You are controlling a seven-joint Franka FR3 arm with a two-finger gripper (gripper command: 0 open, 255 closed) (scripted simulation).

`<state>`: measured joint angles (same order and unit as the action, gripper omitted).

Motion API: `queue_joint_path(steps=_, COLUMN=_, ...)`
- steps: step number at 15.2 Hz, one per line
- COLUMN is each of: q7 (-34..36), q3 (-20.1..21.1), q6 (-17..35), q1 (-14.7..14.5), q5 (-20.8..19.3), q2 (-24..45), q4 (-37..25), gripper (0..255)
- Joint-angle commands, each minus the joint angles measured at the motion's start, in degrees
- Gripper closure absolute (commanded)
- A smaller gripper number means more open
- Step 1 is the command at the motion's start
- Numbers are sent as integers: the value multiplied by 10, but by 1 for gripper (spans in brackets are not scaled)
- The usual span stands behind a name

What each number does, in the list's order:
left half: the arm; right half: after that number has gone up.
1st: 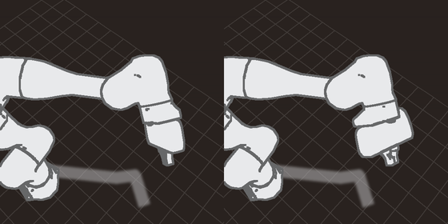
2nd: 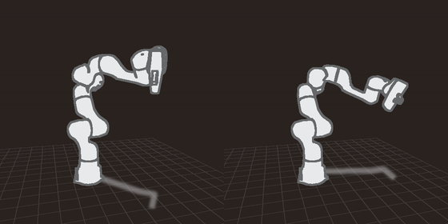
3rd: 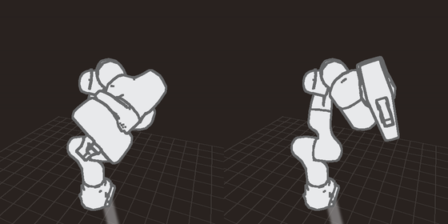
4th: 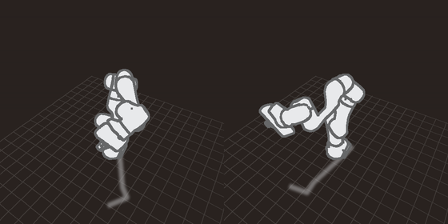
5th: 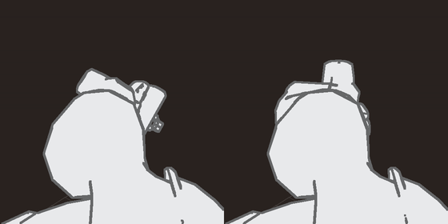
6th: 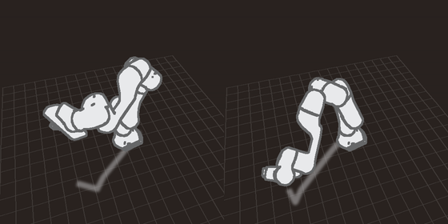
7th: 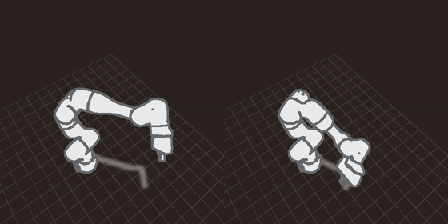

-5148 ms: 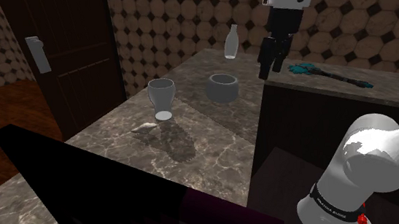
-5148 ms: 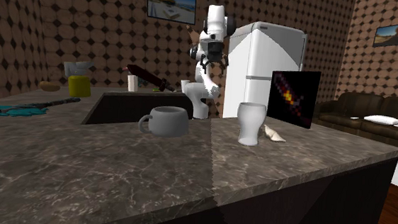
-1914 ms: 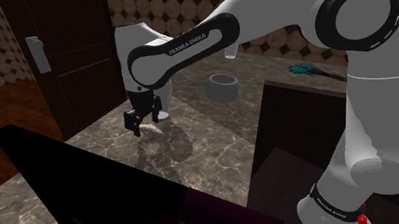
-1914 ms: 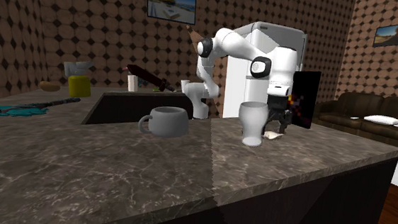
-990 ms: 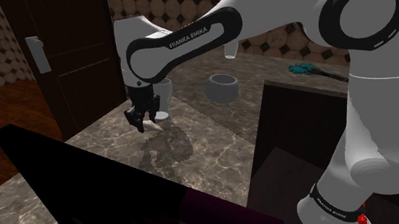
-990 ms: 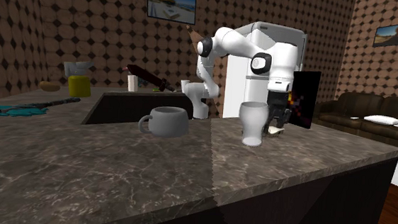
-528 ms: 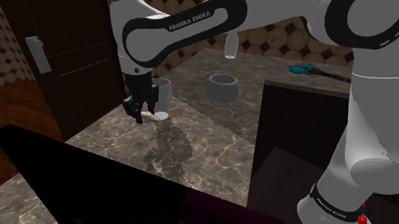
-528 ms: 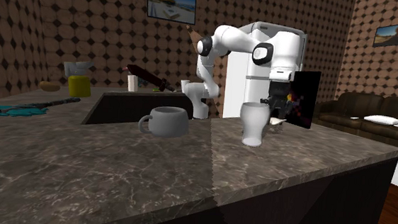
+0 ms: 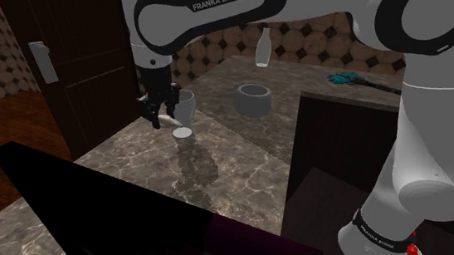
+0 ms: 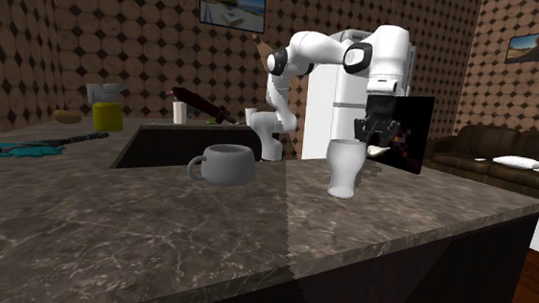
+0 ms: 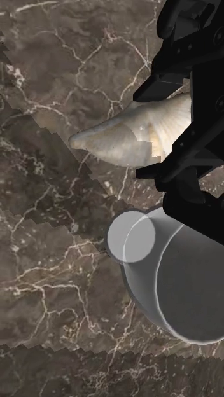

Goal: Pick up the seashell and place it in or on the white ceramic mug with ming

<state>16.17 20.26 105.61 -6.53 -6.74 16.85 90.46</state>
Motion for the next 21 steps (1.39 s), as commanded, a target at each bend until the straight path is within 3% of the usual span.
queue_joint_path(steps=1, q7=-1, q3=0, q6=-14, q1=0, q5=1, q2=-1, q4=-13, gripper=255)
queue_joint_path(steps=14, q7=-4, q3=3, q6=-110, q1=-7, q5=1, q2=3, q4=-113, gripper=255)
queue_joint_path(steps=21, q7=-98, q3=-27, q6=-78, q1=63, q5=32, q2=-78, q4=-8, gripper=255)
